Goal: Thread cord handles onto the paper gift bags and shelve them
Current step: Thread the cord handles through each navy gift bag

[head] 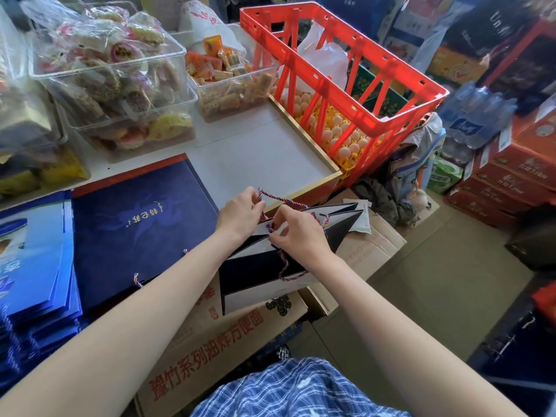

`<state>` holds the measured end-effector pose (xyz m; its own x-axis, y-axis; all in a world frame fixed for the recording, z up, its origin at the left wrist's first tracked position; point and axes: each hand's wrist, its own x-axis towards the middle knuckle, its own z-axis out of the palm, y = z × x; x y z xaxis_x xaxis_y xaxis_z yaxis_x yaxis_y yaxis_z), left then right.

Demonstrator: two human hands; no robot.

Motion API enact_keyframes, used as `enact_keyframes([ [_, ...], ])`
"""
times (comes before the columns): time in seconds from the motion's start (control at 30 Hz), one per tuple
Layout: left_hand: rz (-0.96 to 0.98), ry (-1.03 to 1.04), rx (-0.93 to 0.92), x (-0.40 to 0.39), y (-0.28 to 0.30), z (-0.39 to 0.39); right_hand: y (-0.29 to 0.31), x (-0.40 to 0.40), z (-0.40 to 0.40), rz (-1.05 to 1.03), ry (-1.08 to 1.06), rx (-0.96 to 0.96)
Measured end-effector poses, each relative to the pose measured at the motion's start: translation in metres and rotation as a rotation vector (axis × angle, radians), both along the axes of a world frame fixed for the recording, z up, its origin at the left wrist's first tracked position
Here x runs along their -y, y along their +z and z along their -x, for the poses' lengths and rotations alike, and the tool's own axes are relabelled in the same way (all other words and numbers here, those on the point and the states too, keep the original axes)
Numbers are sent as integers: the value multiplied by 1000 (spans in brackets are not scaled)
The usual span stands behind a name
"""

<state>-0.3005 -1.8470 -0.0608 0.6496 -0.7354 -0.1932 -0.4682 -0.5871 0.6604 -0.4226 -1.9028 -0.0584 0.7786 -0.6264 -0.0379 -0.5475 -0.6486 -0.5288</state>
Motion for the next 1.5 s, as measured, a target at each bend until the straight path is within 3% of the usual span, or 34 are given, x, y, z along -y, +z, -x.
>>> enact_keyframes([
  [0.17,249,110,-296,-6,-8,1,-4,-6,2,64,35,-75],
  [0.33,352,202,-483,-5,-14,-3,-9,-4,9,40,17,-94],
  [0.5,364,340,-507,-7,-16,-10,-10,-1,11,-10,-19,-53],
  [0.63,348,378,-417,-9,-14,-18,-12,6,17,-64,-183,115],
  [0.77,307,314,-216,-8,-10,-15,-11,15,25,-154,-320,112],
  [0.9,310,69,90,1,-5,2,-9,27,11,-216,-291,-98],
  [1.0,344,-167,258,6,-8,8,-6,37,-1,-291,-360,-36],
  [1.1,366,-240,479,6,-11,8,-7,45,-6,-319,-487,28],
  [1.2,342,-357,480,4,-13,11,-9,48,-5,-306,-521,-52],
  [1.4,215,-328,340,0,-14,8,-21,49,-2,-313,-568,188],
  [1.5,190,-348,239,0,-10,8,-22,50,-1,-258,-507,212],
])
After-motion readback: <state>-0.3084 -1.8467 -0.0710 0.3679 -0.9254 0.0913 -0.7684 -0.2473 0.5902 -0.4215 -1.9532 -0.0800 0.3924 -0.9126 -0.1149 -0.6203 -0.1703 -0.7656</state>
